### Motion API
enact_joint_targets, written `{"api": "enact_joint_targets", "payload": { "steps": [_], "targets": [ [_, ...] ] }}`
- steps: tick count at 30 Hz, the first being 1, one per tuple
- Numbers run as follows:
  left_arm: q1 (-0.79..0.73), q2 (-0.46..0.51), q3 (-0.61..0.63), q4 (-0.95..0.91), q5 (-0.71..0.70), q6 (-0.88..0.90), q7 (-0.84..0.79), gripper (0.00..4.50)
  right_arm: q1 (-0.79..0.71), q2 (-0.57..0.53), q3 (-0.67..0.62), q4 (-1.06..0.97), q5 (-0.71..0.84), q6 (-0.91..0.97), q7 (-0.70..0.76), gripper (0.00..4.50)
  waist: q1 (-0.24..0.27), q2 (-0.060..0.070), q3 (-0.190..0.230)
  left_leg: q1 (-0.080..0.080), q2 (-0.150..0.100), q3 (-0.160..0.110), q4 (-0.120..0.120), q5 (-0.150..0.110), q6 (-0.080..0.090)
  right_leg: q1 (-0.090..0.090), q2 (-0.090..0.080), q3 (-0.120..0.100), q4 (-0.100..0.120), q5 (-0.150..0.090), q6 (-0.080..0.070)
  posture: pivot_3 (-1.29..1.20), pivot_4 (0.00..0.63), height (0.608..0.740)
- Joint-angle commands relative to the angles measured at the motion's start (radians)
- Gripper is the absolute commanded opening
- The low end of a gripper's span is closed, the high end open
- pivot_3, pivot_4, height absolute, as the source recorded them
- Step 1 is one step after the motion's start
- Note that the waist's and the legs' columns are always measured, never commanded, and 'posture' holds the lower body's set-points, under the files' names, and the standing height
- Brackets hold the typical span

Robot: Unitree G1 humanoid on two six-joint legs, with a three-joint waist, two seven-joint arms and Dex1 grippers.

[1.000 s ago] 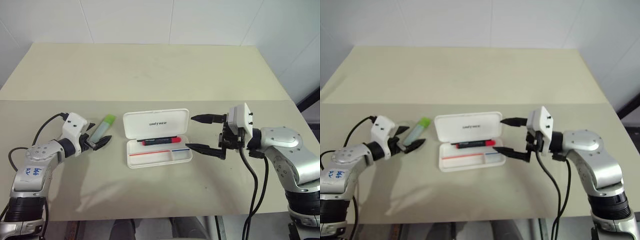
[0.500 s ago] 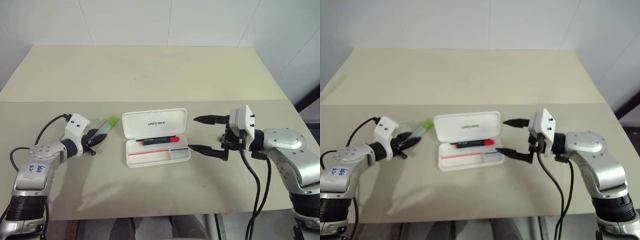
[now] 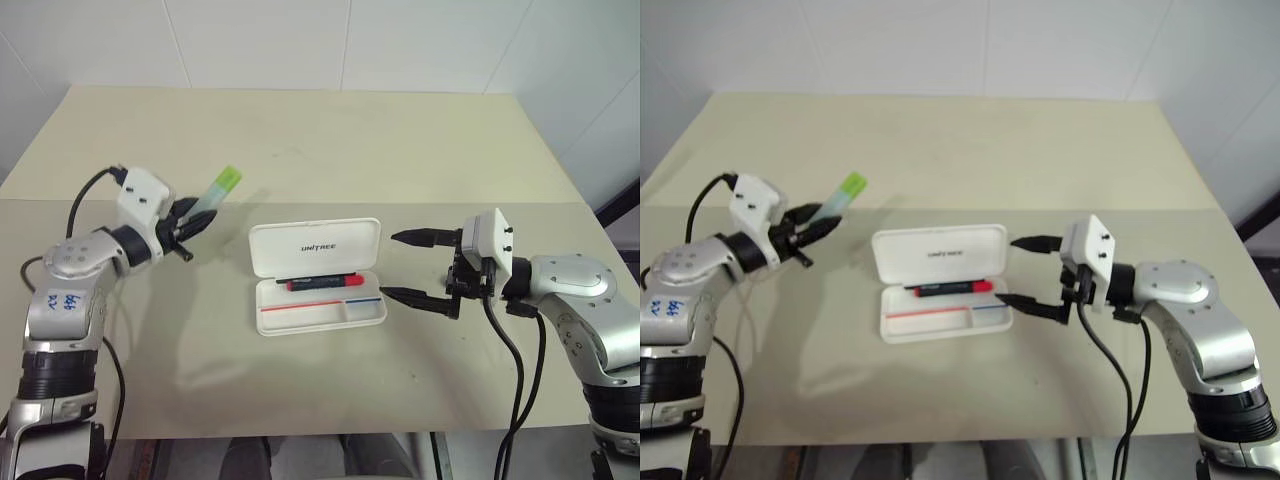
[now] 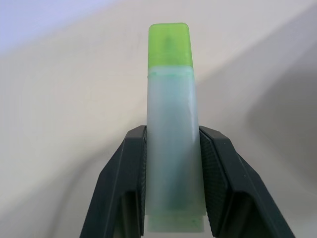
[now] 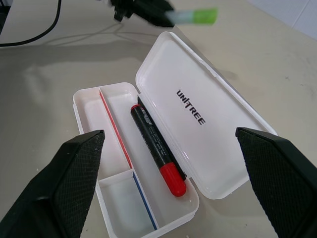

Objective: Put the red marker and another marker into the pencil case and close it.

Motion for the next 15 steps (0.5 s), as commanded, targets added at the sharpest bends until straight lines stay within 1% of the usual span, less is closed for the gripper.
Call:
{"api": "enact_joint_targets", "payload": {
  "steps": [1,9,13,15],
  "targets": [
    [-0.044,0.008,0.006,-0.069,-0.069,-0.042,-0.094,1.12,-0.004,-0.01,-0.039,-0.019,0.014,-0.018,-0.009,4.5,-0.002,0.0,0.0,0.0,0.0,0.0,0.0,0.0,0.0,0.0,0.0,0.0,0.0,0.0,0.0,0.0,0.15,0.74],
    [-0.135,-0.011,-0.072,-0.21,-0.208,0.093,-0.197,1.12,0.052,-0.01,-0.09,-0.034,0.069,-0.042,0.017,4.5,0.003,0.0,0.0,0.0,0.0,0.0,0.001,0.0,0.0,0.001,0.0,0.0,0.0,0.0,0.001,0.0,0.15,0.74],
    [-0.157,-0.008,-0.144,-0.266,-0.238,0.172,-0.237,1.12,0.106,-0.042,-0.118,-0.028,0.086,-0.06,0.075,4.5,0.006,0.0,0.0,0.0,0.0,0.0,0.001,0.0,0.0,0.001,0.0,0.0,0.0,0.0,0.001,0.0,0.15,0.74],
    [-0.151,0.007,-0.194,-0.291,-0.223,0.205,-0.256,1.12,0.146,-0.065,-0.142,-0.016,0.096,-0.079,0.119,4.5,0.007,0.0,0.0,0.0,0.0,0.0,0.002,0.0,0.001,0.001,0.0,0.0,0.0,0.0,0.001,0.0,0.15,0.74]
  ]
}}
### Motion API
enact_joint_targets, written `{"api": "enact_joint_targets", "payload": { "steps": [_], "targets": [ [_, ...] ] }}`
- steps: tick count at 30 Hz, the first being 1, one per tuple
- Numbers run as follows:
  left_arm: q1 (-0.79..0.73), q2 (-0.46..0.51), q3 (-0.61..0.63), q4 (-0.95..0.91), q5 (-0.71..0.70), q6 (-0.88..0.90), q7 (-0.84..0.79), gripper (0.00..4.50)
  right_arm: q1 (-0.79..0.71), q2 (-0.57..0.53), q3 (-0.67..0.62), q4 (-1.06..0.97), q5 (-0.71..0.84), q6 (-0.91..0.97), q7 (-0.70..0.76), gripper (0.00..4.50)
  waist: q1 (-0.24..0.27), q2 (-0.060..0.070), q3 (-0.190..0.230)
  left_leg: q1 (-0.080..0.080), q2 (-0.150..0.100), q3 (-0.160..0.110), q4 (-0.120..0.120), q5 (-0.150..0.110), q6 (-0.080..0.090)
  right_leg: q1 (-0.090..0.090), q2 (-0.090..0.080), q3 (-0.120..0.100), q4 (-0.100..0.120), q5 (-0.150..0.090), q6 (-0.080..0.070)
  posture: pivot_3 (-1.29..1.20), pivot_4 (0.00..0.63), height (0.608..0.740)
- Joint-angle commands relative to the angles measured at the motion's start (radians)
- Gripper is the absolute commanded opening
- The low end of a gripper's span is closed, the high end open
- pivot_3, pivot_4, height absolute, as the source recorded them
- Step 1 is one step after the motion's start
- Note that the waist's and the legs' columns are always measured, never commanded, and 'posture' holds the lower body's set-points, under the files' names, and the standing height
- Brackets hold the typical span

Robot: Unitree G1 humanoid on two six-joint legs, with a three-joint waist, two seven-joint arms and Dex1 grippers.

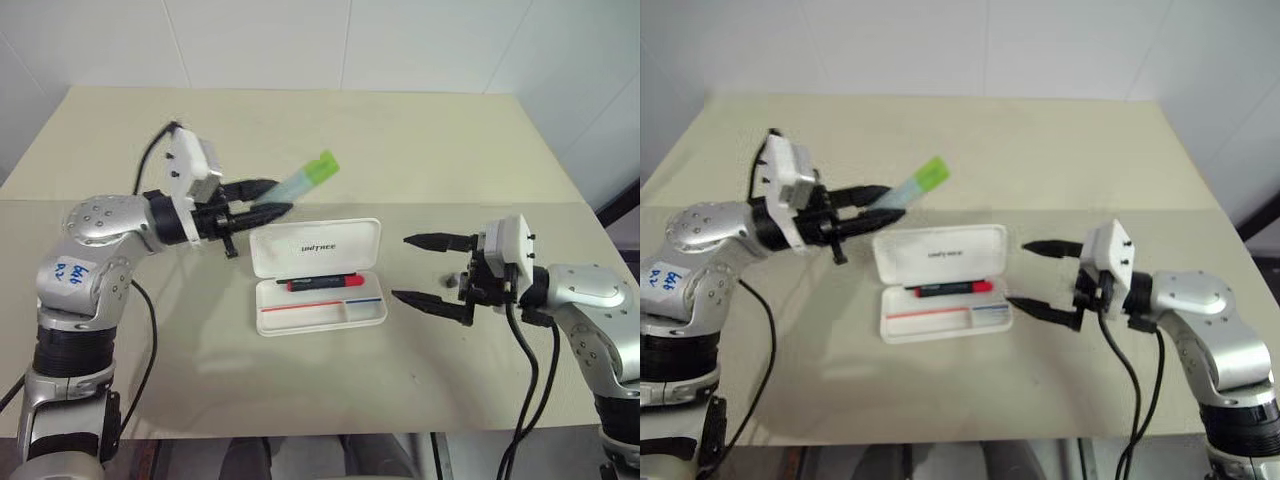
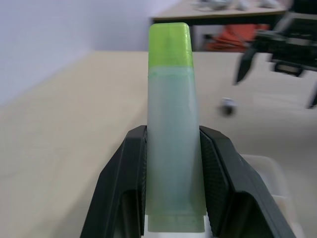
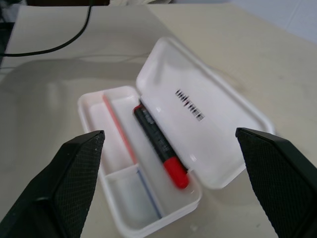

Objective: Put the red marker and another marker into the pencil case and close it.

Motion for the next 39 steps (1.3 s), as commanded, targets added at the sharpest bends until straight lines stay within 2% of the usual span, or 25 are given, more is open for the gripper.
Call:
{"api": "enact_joint_targets", "payload": {
  "steps": [1,6,15,22,31,39],
  "targets": [
    [-0.015,0.028,-0.063,-0.072,-0.006,0.046,-0.034,1.12,0.053,-0.048,-0.073,-0.007,0.029,-0.048,0.076,4.5,0.002,0.0,0.0,0.0,0.0,0.0,0.0,0.0,0.0,0.0,0.0,0.0,0.0,0.0,0.0,0.0,0.15,0.74],
    [0.018,0.082,-0.153,-0.104,0.042,0.104,-0.047,1.12,0.155,-0.108,-0.102,0.029,0.02,-0.133,0.214,4.5,0.008,0.0,0.0,0.001,0.0,0.0,0.0,0.0,0.0,0.001,0.0,0.0,0.0,0.0,0.0,0.0,0.15,0.74],
    [0.044,0.123,-0.239,-0.18,0.085,0.169,-0.048,1.12,0.147,-0.141,-0.108,0.125,0.027,-0.215,0.332,4.5,0.011,0.0,0.0,0.001,0.0,0.0,0.004,0.0,0.0,0.002,0.0,0.001,0.0,0.0,0.0,0.0,0.15,0.74],
    [0.079,0.145,-0.277,-0.23,0.124,0.218,-0.015,1.12,0.092,-0.135,-0.085,0.17,0.006,-0.222,0.325,4.5,0.012,0.0,0.0,0.001,0.0,0.0,0.004,0.0,0.0,0.002,0.0,0.001,0.0,0.0,0.0,0.0,0.15,0.74],
    [0.17,0.198,-0.276,-0.244,0.164,0.175,-0.027,1.12,0.029,-0.09,-0.121,0.185,0.1,-0.162,0.269,4.5,0.012,0.001,0.001,0.001,0.0,0.0,0.004,0.0,0.0,0.002,0.0,0.001,0.0,0.0,-0.001,0.0,0.15,0.74],
    [0.169,0.184,-0.285,-0.212,0.216,0.139,-0.023,1.12,0.028,-0.092,-0.107,0.189,0.071,-0.171,0.261,4.5,0.014,0.001,0.001,0.001,-0.001,0.0,0.004,0.0,0.0,0.003,0.0,0.001,0.0,-0.001,-0.001,0.0,0.15,0.74]
  ]
}}
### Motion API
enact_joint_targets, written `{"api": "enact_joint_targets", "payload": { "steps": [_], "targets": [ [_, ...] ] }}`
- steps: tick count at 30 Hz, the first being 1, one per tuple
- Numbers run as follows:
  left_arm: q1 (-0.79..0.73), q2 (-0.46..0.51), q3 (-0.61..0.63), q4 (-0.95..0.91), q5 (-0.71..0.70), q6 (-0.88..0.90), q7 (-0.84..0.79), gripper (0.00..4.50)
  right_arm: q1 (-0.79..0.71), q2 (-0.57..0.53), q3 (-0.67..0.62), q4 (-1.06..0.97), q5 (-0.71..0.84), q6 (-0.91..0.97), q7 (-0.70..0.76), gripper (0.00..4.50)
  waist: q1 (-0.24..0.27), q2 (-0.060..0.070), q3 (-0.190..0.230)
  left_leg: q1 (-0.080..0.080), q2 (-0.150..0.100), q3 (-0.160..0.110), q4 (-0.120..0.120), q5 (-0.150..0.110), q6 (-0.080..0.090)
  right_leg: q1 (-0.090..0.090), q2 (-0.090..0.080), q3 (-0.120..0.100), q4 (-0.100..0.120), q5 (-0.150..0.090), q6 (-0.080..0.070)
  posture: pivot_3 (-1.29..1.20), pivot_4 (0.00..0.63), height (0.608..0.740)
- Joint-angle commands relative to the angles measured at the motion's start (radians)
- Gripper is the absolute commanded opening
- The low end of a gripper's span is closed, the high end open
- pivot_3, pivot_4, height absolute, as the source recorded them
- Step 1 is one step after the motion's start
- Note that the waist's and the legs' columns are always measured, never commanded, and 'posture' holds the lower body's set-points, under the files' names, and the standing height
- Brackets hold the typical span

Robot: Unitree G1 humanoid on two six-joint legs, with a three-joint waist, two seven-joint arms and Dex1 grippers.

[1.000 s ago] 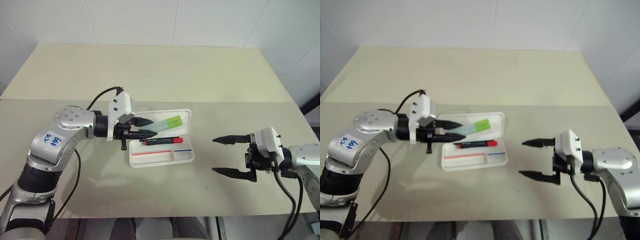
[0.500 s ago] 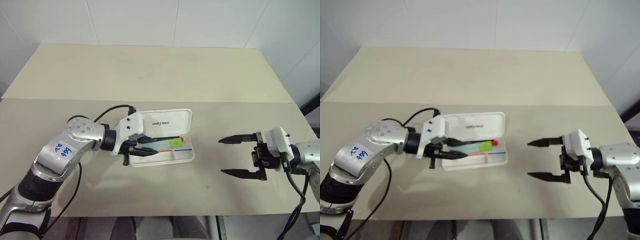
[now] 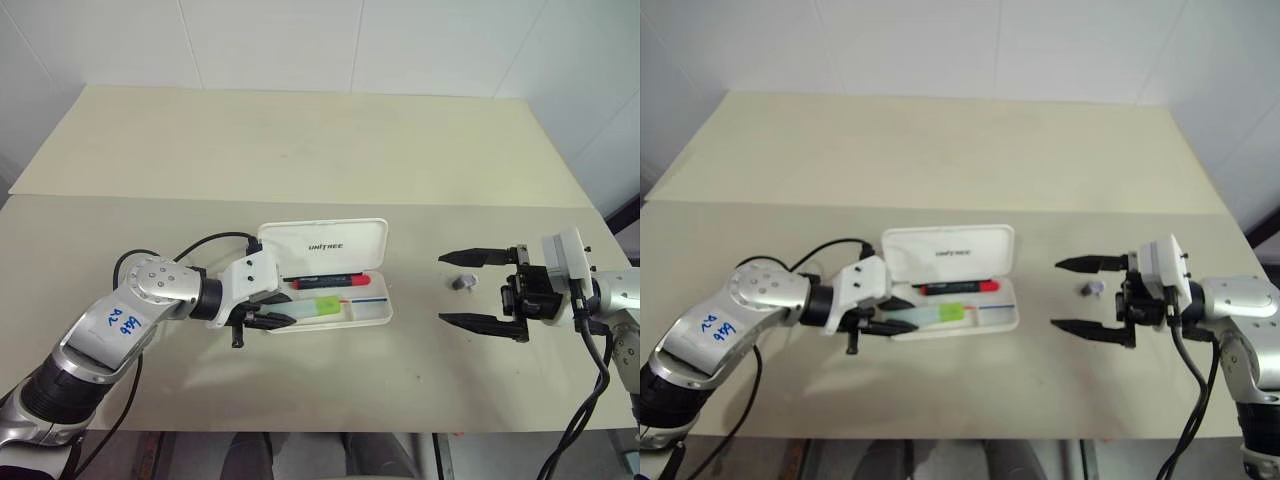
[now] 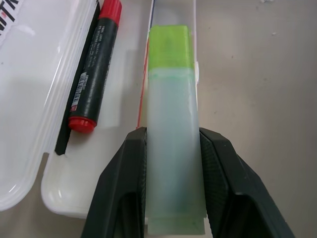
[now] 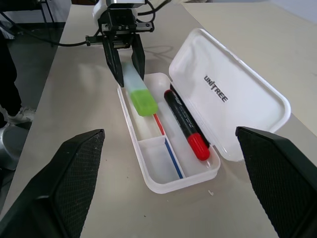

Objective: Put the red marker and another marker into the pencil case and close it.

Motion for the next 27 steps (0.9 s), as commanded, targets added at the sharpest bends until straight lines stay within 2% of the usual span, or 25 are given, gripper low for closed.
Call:
{"api": "enact_joint_targets", "payload": {
  "steps": [1,11,21,24,27],
  "targets": [
    [-0.005,-0.008,0.007,-0.007,0.02,-0.035,0.0,1.12,0.003,-0.009,-0.024,-0.025,0.002,-0.006,-0.01,4.5,0.0,0.0,0.0,0.0,0.0,0.0,0.0,0.0,0.0,0.0,0.0,0.0,0.0,0.0,0.0,0.0,0.15,0.74],
    [-0.004,-0.032,-0.003,-0.008,0.017,-0.023,-0.017,1.12,0.0,-0.004,-0.018,-0.025,-0.015,-0.007,-0.035,4.5,-0.001,0.0,0.0,0.0,0.0,0.0,0.0,0.0,0.0,0.0,0.0,0.0,0.0,0.0,0.0,0.0,0.15,0.74],
    [-0.005,-0.053,-0.003,0.013,0.048,-0.036,0.002,4.48,-0.006,0.002,-0.006,-0.025,-0.027,-0.003,-0.055,4.5,-0.001,0.0,0.0,0.0,0.0,0.0,0.0,0.0,0.0,0.0,0.0,0.0,0.0,0.0,0.001,0.0,0.15,0.74],
    [-0.001,-0.054,0.006,0.001,0.033,-0.034,-0.009,4.48,-0.009,0.001,-0.001,-0.021,-0.032,-0.002,-0.064,4.5,-0.001,0.0,0.0,0.0,0.0,0.0,0.0,0.0,0.0,0.0,0.0,0.0,0.0,0.0,0.001,0.0,0.15,0.74],
    [-0.007,-0.096,0.053,0.007,-0.005,-0.069,-0.004,4.48,-0.022,0.001,0.014,0.025,-0.072,-0.006,-0.092,4.5,-0.001,0.0,0.0,0.0,0.0,0.0,0.0,0.0,0.0,0.0,0.0,0.0,0.0,0.0,0.001,0.0,0.15,0.74]
  ]
}}
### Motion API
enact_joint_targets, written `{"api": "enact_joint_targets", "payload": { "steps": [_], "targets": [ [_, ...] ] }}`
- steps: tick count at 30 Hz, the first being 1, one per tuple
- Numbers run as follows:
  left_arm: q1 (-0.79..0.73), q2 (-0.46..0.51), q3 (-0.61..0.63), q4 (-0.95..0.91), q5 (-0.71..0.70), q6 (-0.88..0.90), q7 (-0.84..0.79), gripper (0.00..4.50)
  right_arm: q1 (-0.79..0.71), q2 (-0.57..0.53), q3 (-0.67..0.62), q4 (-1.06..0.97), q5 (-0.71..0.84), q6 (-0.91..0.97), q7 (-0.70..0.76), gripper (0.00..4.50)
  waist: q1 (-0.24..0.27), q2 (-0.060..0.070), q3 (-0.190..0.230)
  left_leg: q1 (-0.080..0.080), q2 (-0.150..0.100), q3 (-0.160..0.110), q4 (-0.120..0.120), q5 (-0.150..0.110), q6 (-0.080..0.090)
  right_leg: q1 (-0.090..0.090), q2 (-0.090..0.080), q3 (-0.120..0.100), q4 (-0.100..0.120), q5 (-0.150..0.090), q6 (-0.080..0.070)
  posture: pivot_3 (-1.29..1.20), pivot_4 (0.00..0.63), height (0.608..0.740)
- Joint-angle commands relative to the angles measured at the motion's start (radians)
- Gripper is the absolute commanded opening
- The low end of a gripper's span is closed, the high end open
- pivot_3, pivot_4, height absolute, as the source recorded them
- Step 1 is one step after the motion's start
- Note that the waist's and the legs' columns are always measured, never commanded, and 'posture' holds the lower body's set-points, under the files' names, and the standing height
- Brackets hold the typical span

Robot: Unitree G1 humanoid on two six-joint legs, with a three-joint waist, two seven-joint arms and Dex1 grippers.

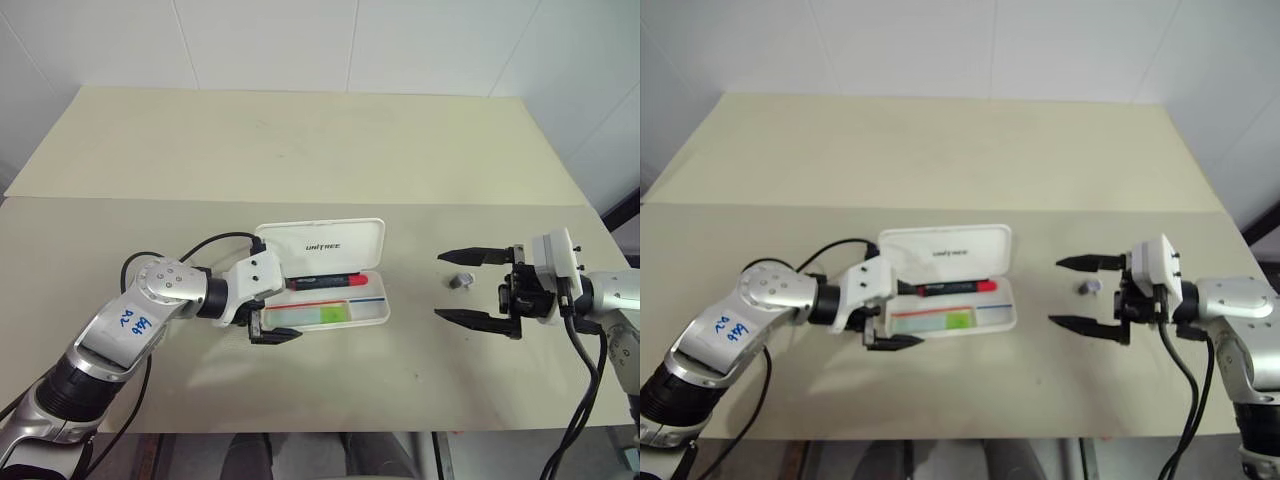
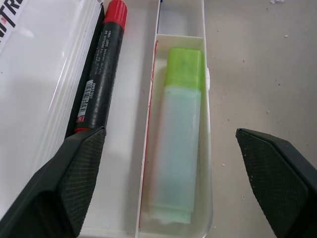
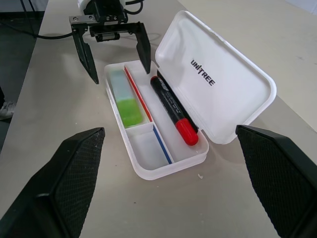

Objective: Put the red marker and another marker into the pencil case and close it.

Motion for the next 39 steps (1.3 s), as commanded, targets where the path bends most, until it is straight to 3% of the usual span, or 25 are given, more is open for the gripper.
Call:
{"api": "enact_joint_targets", "payload": {
  "steps": [1,5,13,16,31,34,39],
  "targets": [
    [-0.007,-0.05,0.079,-0.026,-0.065,-0.062,-0.013,4.48,-0.026,0.002,0.003,0.05,-0.048,-0.015,-0.039,4.5,0.0,0.0,0.0,0.0,0.0,0.0,0.0,0.0,0.0,0.0,0.0,0.0,0.0,0.0,0.0,0.0,0.15,0.74],
    [0.01,-0.052,0.135,-0.027,-0.127,-0.078,-0.059,4.48,-0.052,-0.005,0.044,0.16,-0.137,-0.053,-0.05,4.5,-0.001,0.0,0.0,0.0,0.0,0.0,0.001,0.0,0.0,0.0,0.0,0.0,0.0,0.0,0.0,0.0,0.15,0.74],
    [0.057,-0.01,0.242,0.026,-0.174,-0.155,-0.135,4.48,-0.213,-0.066,0.182,0.475,-0.337,-0.223,0.074,4.5,-0.007,0.001,0.001,0.001,0.0,0.002,0.003,0.0,0.0,0.0,-0.001,0.001,0.001,0.0,0.0,0.0,0.15,0.74],
    [0.086,-0.022,0.329,0.044,-0.248,-0.189,-0.175,4.48,-0.32,-0.059,0.223,0.618,-0.395,-0.281,0.103,4.5,-0.015,0.002,0.001,0.002,0.0,0.003,0.004,0.0,0.0,0.001,-0.001,0.002,0.001,0.0,-0.001,0.0,0.15,0.74],
    [0.284,0.058,0.571,0.032,-0.331,-0.215,-0.2,4.48,-0.67,0.039,0.369,1.149,-0.61,-0.536,0.197,4.5,-0.046,0.003,0.002,0.003,0.0,0.004,0.006,0.0,0.0,0.003,-0.002,0.002,0.001,0.002,0.003,0.0,0.15,0.74],
    [0.318,0.075,0.599,0.033,-0.34,-0.224,-0.211,4.5,-0.7,0.057,0.372,1.198,-0.63,-0.56,0.194,3.92,-0.056,0.003,0.002,0.003,0.0,0.004,0.007,0.0,0.0,0.003,-0.002,0.002,0.001,0.002,0.003,0.0,0.15,0.74],
    [0.335,0.086,0.619,0.027,-0.335,-0.226,-0.195,4.5,-0.711,0.064,0.368,1.228,-0.638,-0.585,0.204,2.16,-0.062,0.003,0.002,0.004,0.0,0.003,0.01,0.0,0.0,0.008,-0.002,0.002,0.0,0.002,0.003,0.0,0.15,0.74]
  ]
}}
